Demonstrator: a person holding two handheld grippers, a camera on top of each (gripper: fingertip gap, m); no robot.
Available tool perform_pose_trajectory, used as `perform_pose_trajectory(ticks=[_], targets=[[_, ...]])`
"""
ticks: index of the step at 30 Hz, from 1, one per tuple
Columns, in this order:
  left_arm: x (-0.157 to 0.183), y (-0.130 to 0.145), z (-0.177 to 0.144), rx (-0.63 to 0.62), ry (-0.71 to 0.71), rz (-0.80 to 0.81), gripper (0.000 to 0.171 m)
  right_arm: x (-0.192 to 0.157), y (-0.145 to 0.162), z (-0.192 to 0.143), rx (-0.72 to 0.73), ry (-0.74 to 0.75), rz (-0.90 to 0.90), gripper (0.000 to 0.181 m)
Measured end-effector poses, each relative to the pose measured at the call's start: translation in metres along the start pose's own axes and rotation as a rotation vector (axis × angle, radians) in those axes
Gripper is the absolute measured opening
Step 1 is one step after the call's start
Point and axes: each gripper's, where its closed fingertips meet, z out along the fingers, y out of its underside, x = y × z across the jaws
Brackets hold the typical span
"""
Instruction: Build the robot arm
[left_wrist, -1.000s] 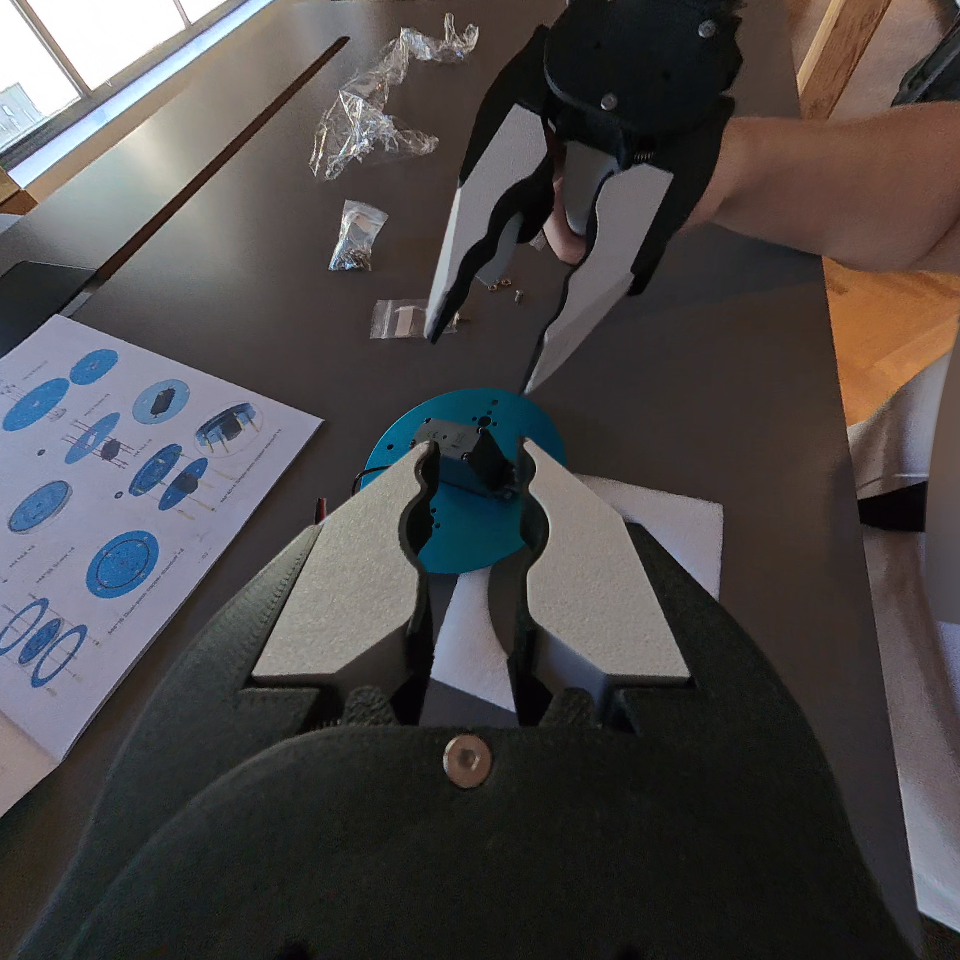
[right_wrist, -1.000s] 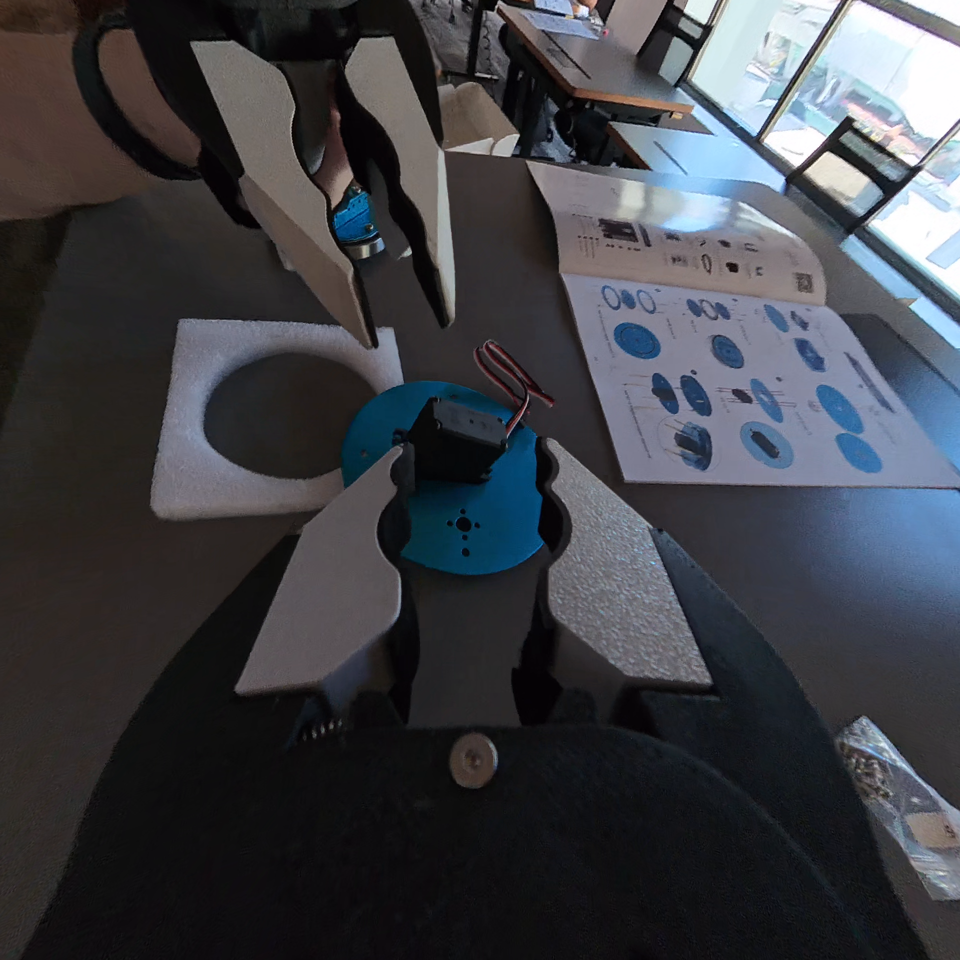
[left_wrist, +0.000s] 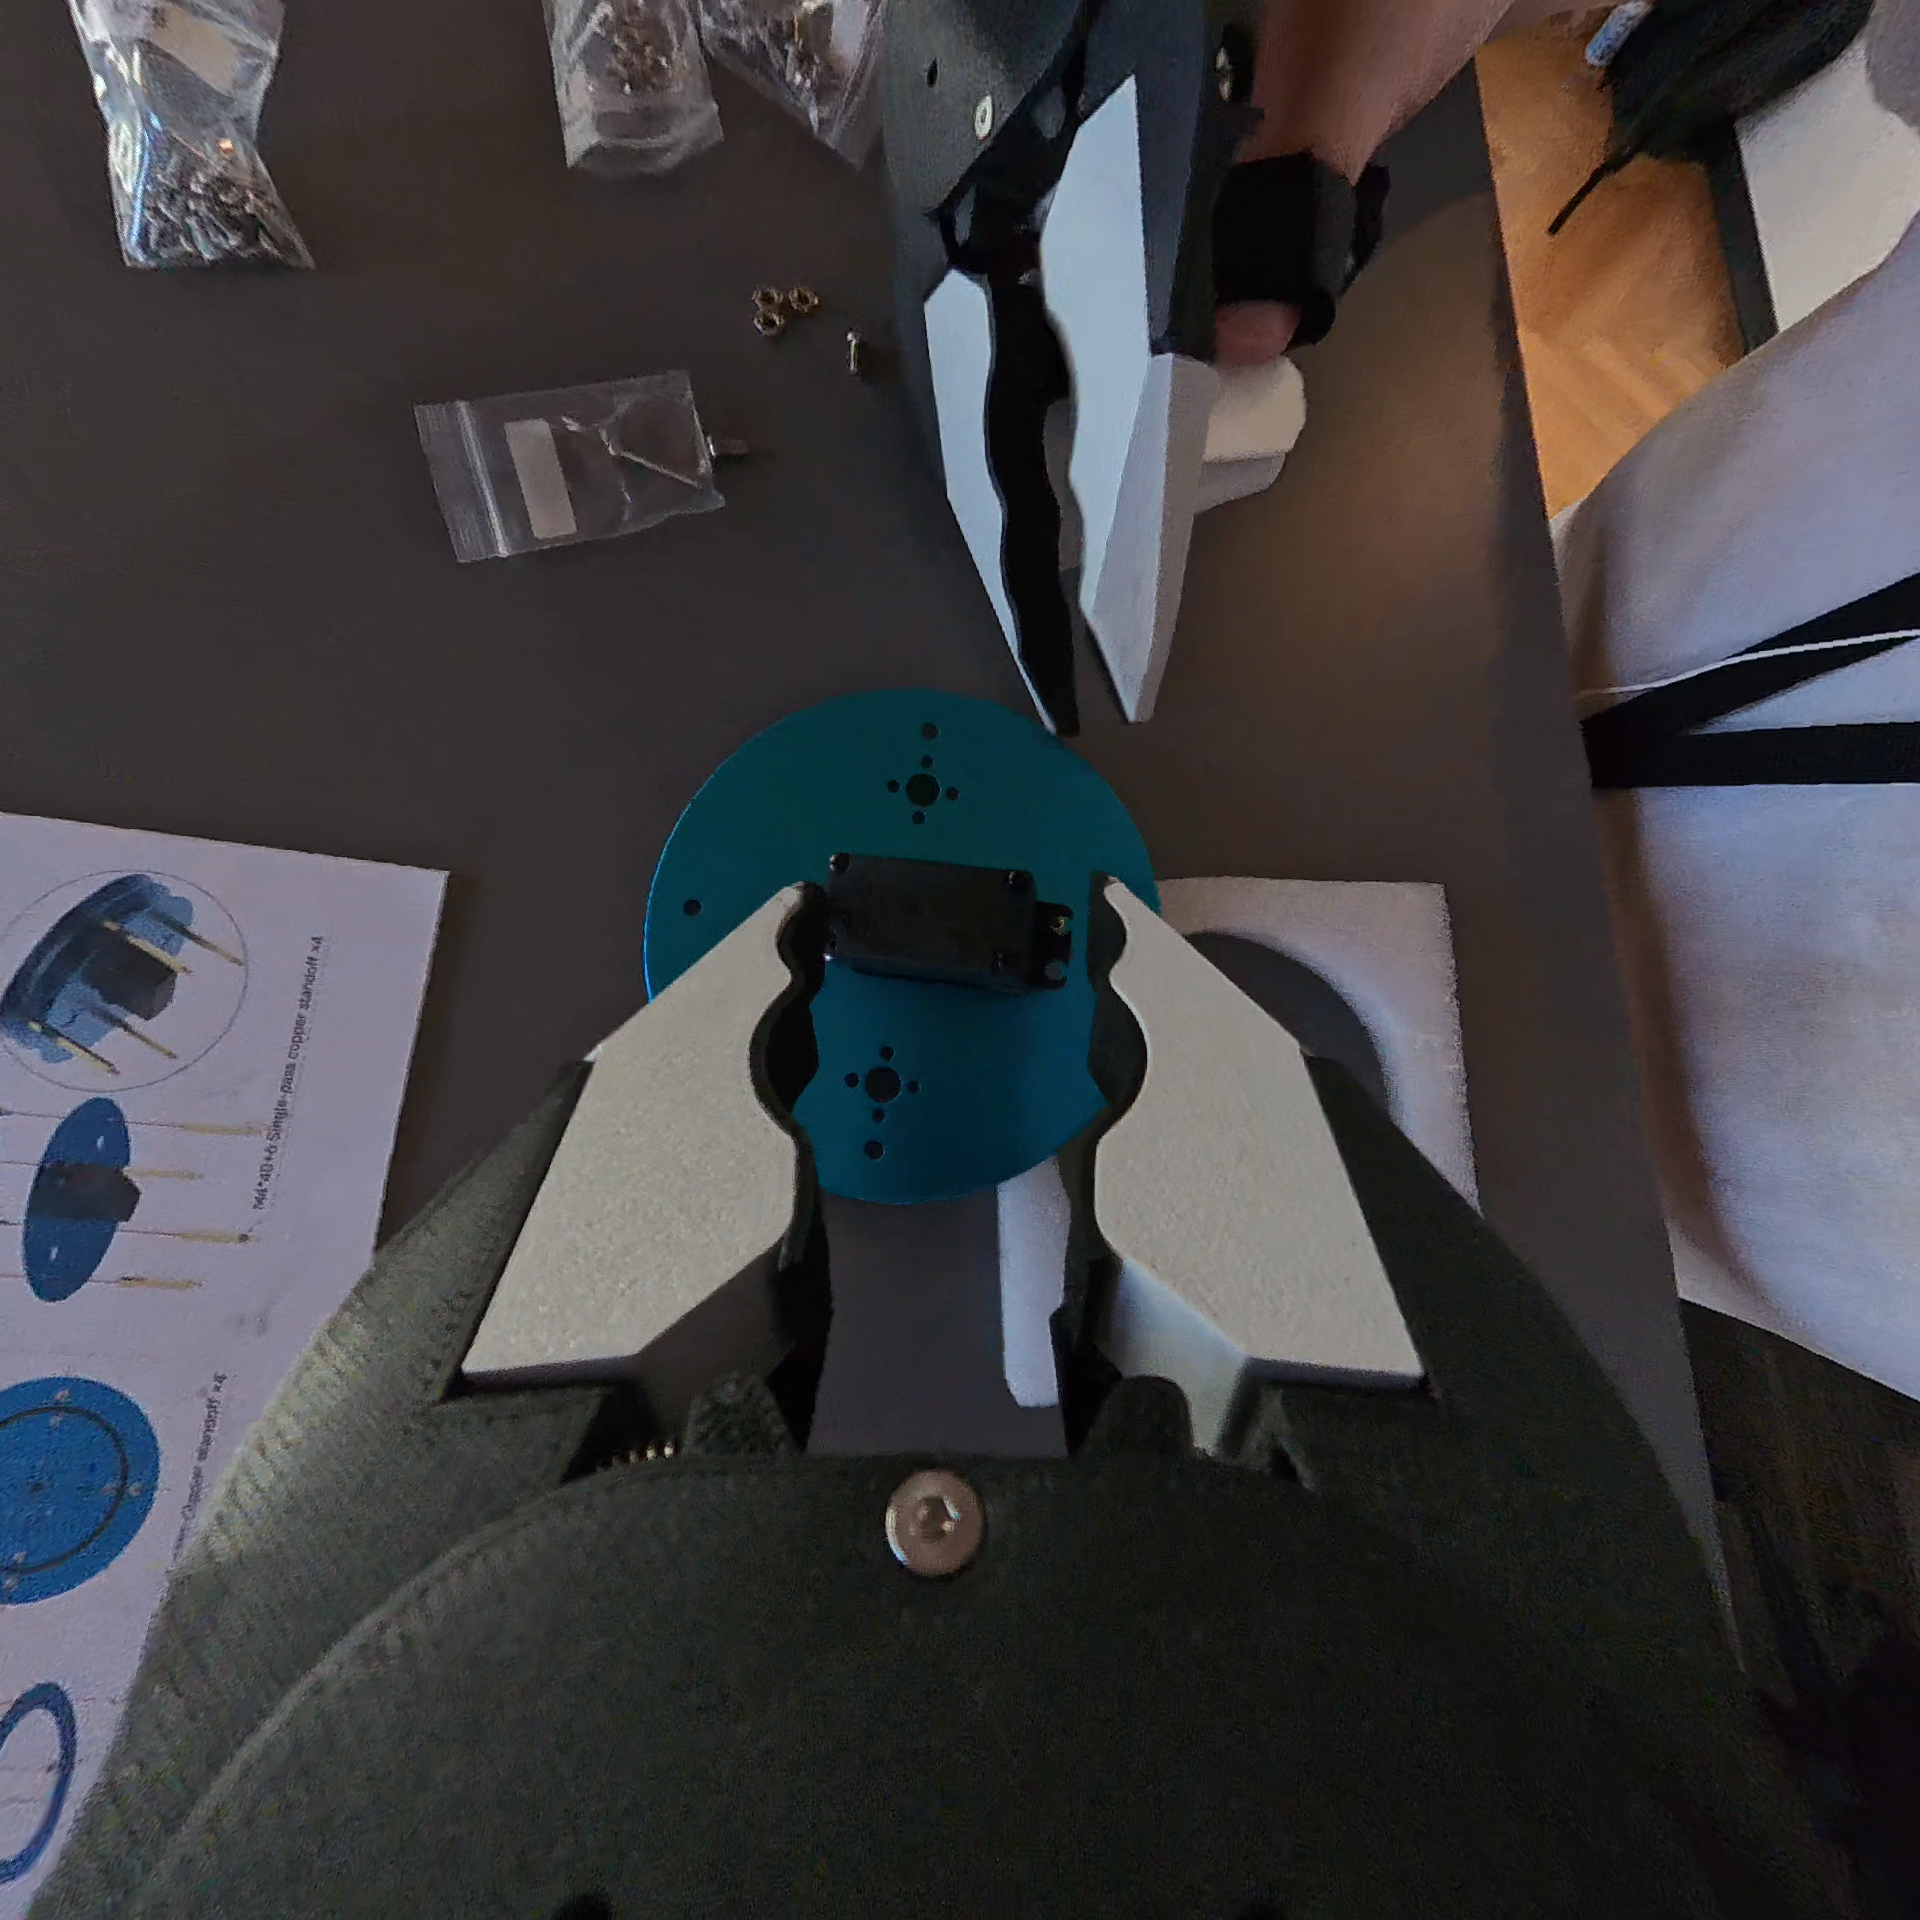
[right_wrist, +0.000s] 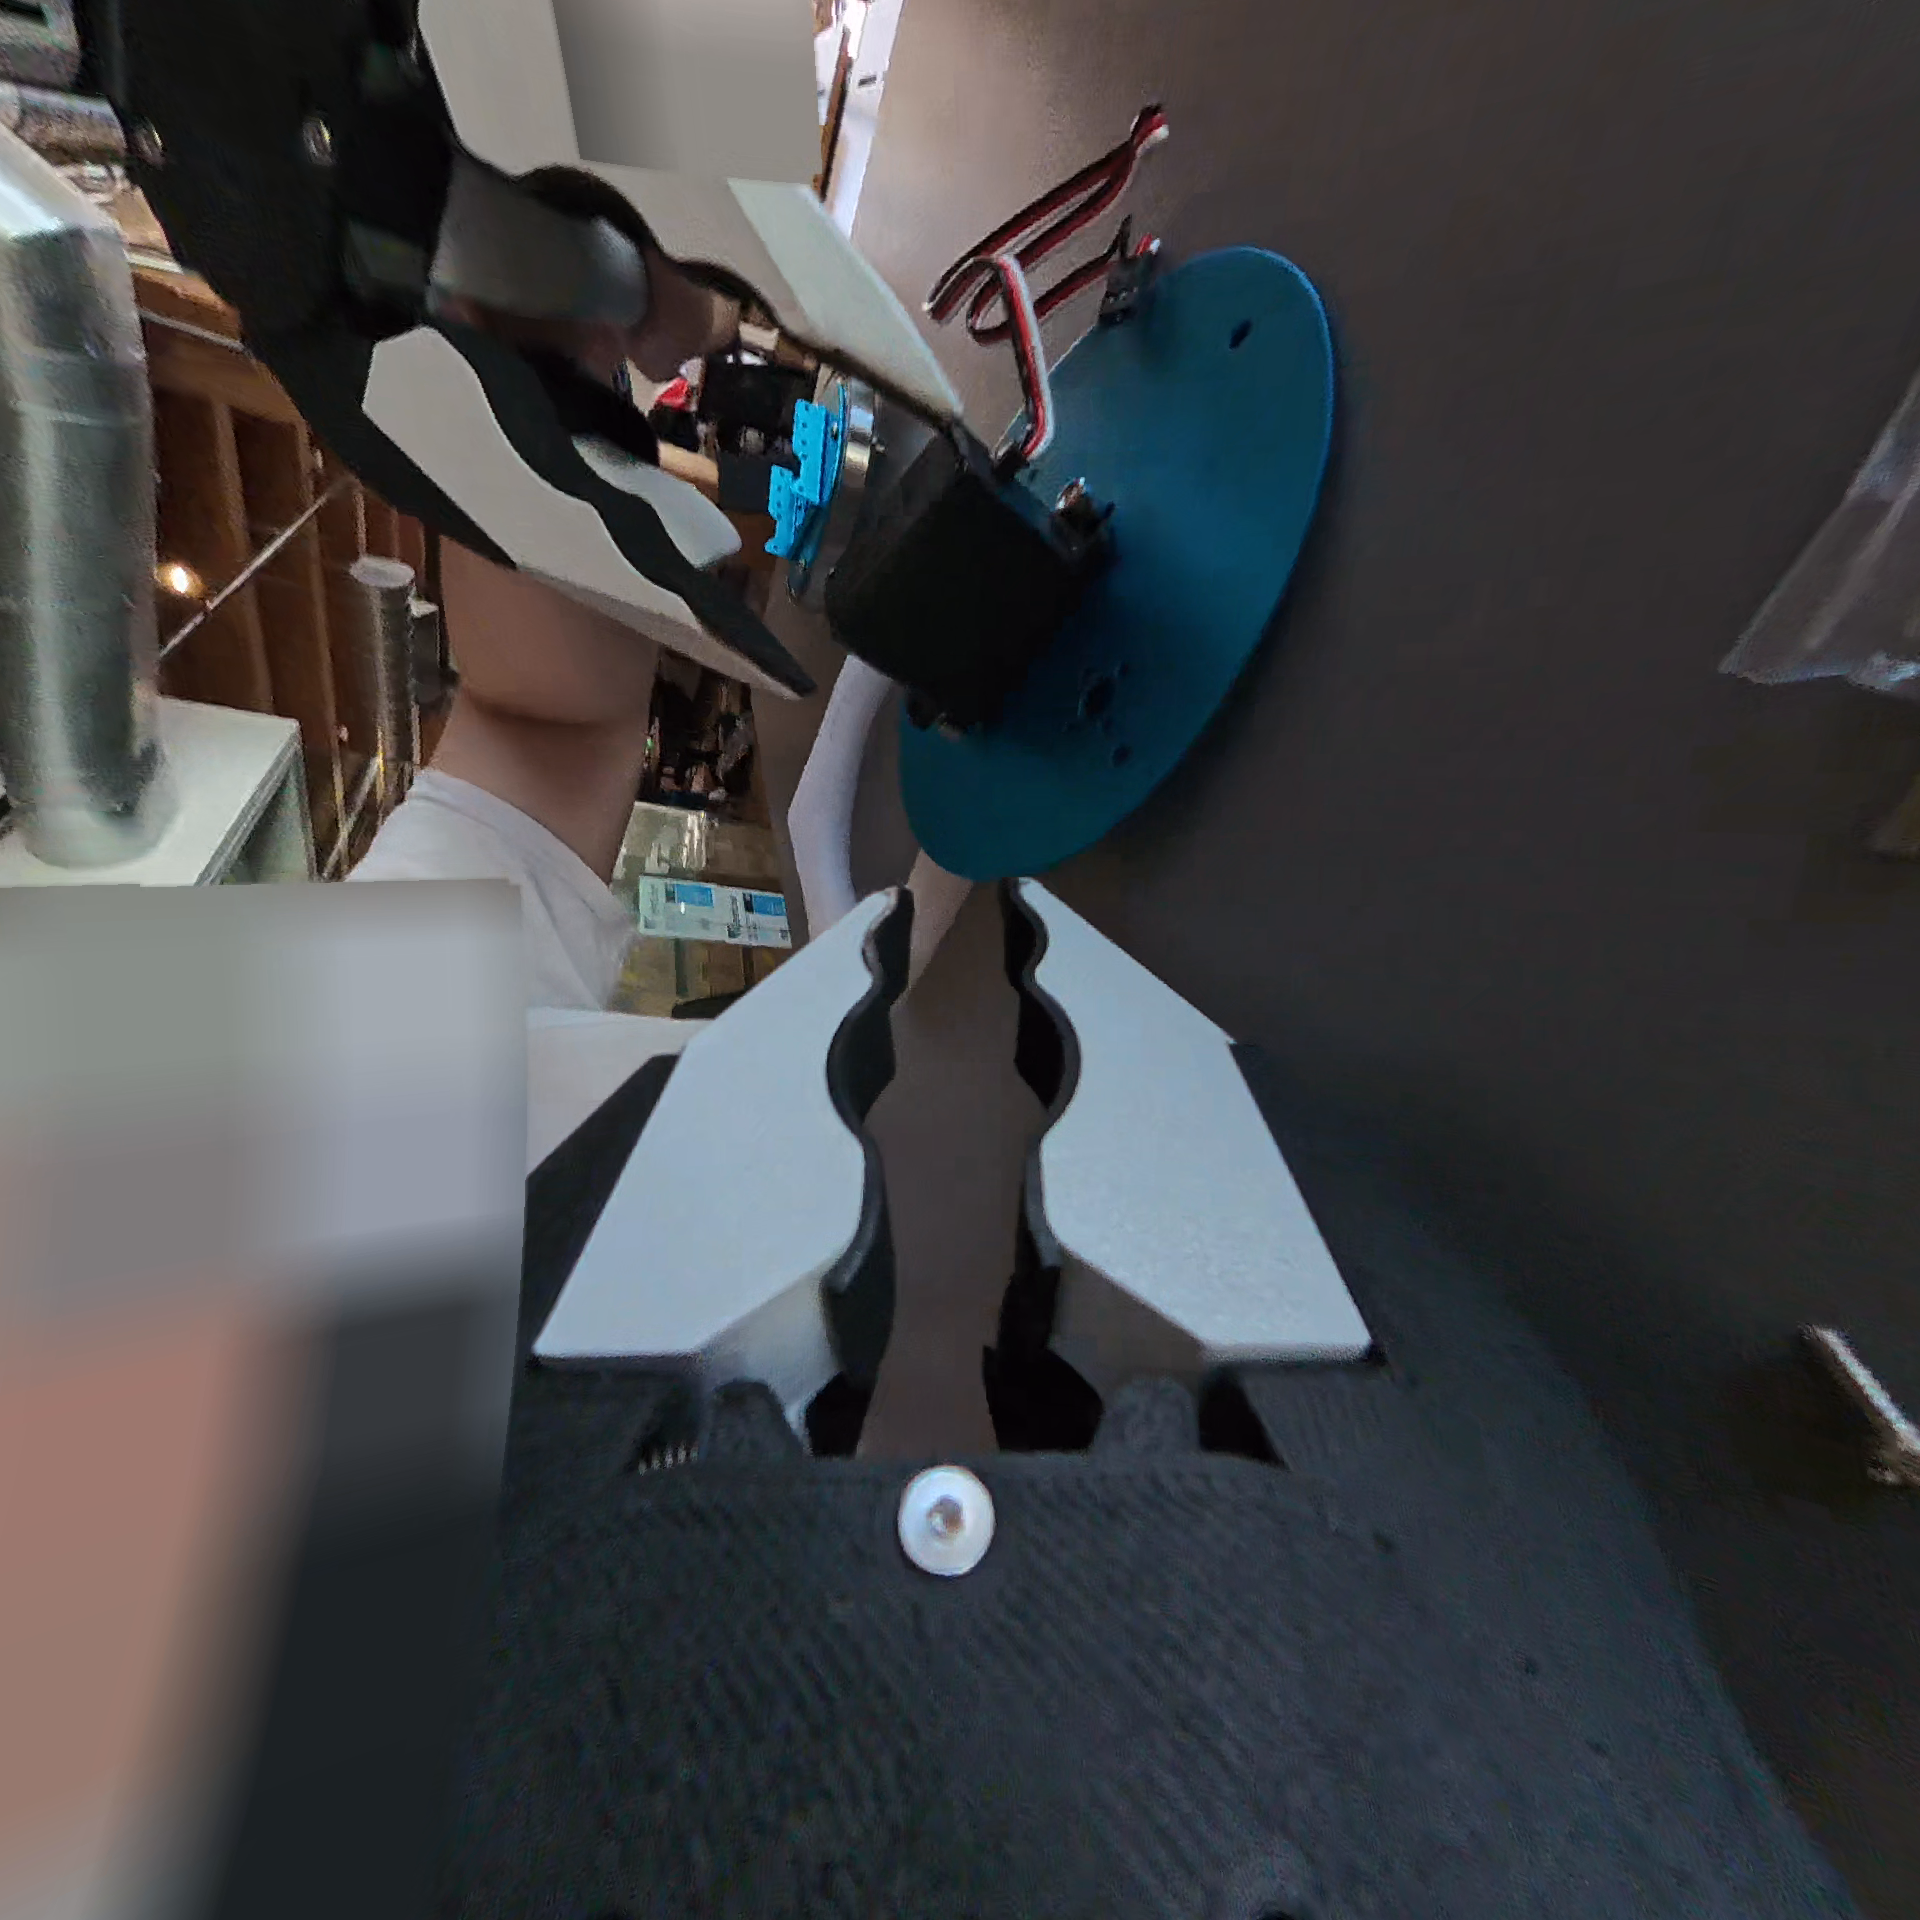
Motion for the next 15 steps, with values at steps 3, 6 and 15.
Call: perform_pose_trajectory(ticks=[3, 6, 15], targets=[[-0.003, 0.001, -0.001, 0.006, -0.006, 0.016, 0.047, 0.001, -0.003, 0.004, 0.045, -0.011, 0.065, 0.011], [-0.008, 0.002, -0.005, 0.008, -0.034, 0.043, 0.051, -0.007, -0.004, 0.007, 0.093, -0.091, 0.189, 0.009], [-0.009, 0.015, 0.003, -0.032, 0.024, 0.055, 0.045, -0.004, -0.008, 0.012, 0.246, -0.097, 0.394, 0.008]])
